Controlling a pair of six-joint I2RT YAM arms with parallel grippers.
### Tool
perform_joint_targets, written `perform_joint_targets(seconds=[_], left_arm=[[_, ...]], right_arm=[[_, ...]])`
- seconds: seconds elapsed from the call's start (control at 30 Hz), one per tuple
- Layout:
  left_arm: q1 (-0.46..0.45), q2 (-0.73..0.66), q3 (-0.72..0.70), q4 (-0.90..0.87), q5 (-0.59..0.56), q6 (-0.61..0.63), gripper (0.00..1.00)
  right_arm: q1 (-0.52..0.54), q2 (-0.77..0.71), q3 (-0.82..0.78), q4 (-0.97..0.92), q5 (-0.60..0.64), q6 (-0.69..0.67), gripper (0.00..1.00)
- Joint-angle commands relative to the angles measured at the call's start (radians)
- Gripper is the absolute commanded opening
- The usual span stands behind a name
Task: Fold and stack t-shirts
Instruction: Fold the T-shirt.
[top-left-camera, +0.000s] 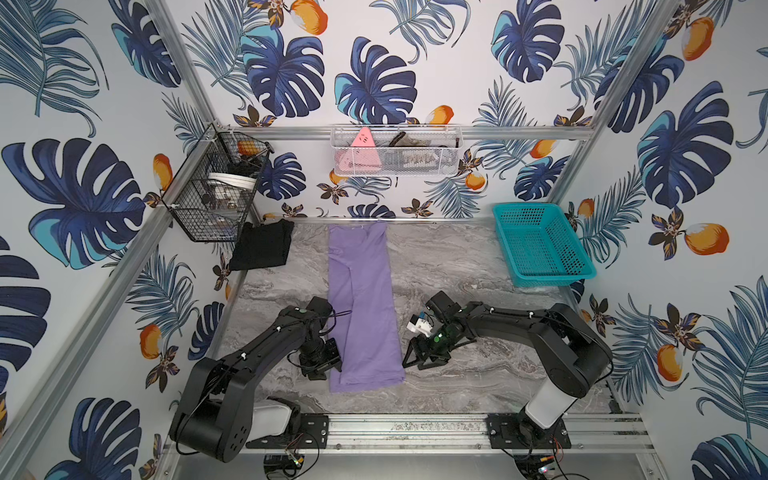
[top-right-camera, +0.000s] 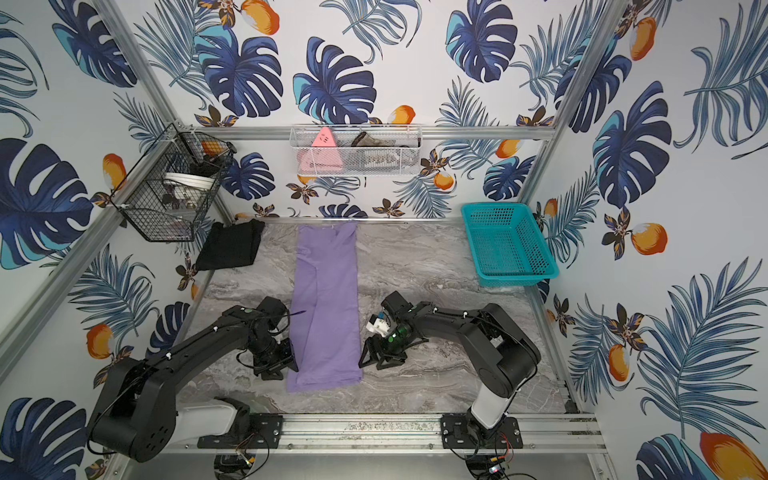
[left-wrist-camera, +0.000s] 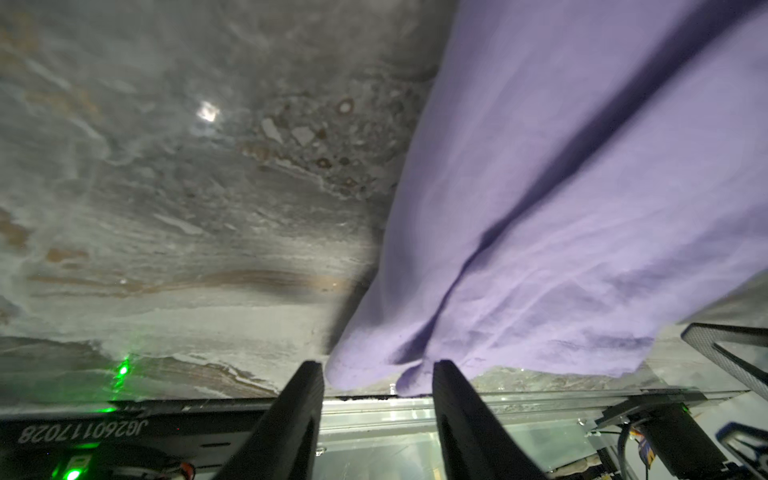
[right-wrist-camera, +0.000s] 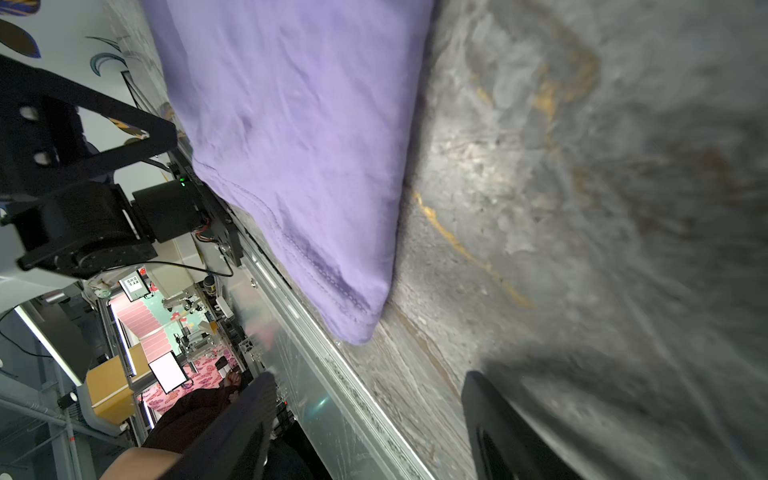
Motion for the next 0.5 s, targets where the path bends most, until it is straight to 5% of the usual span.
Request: perform_joint_targets(seconds=[0.0, 0.47], left_arm=[[-0.002, 0.007, -0.006, 0.009, -0.027, -0.043, 0.51], [-0.029, -0.002, -0.028, 0.053, -0.029, -0.069, 0.47]], right_arm=[[0.025, 0.02, 0.005, 0.049, 0.007, 0.022, 0.75], [0.096, 0.156, 0.127, 0.06, 0.036, 0.011, 0.74]])
